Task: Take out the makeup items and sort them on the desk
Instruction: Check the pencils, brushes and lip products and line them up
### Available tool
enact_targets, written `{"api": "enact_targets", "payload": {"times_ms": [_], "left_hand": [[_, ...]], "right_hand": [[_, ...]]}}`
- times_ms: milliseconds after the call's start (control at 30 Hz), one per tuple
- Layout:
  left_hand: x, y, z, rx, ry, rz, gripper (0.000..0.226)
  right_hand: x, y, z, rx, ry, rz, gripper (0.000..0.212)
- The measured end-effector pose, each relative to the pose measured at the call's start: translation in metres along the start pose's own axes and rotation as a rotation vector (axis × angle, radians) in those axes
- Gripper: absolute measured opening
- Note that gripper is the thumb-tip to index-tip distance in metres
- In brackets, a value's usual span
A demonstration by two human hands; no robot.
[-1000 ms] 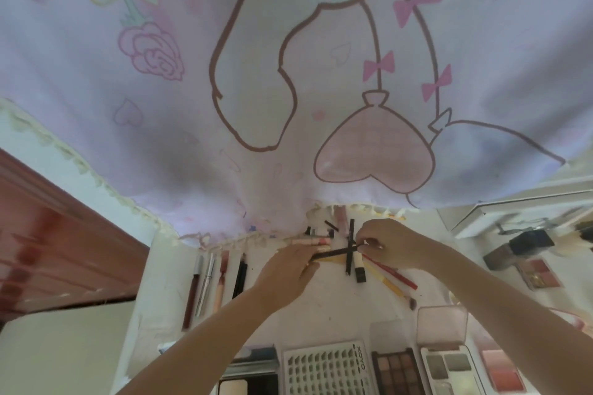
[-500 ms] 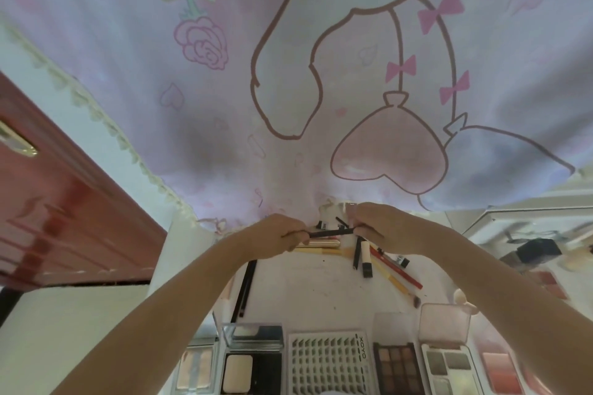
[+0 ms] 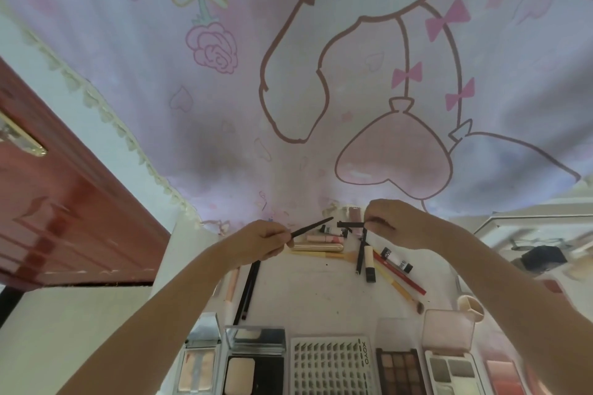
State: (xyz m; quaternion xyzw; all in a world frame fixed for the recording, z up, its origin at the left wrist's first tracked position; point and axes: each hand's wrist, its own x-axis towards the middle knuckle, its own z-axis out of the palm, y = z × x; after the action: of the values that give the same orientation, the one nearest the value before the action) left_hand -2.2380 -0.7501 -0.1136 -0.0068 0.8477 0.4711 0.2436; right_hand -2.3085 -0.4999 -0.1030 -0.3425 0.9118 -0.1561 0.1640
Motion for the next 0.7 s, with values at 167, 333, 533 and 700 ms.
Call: {"api": "enact_targets", "payload": {"times_ms": [167, 333, 533, 700], "left_hand": [[-0.003, 0.002, -0.003, -0.050, 0.026, -0.004, 0.031], [-0.004, -0.002, 0.001, -0.022, -0.025, -0.066, 0.029], [-0.005, -0.012, -0.002, -0.104, 0.007, -0.103, 0.030], [-0.004, -0.017, -0.005, -0.078, -0.023, -0.124, 0.029]], "right_hand": [[0.003, -0.005, -0.002, 0.020, -0.002, -0.038, 0.017], [0.008, -0.008, 0.001, 0.023, -0.022, -0.042, 0.024], [0.013, -0.006, 0.006, 0.016, -0.066, -0.051, 0.019], [0.022, -0.010, 0.011, 0.008, -0.085, -0.059, 0.032]]}}
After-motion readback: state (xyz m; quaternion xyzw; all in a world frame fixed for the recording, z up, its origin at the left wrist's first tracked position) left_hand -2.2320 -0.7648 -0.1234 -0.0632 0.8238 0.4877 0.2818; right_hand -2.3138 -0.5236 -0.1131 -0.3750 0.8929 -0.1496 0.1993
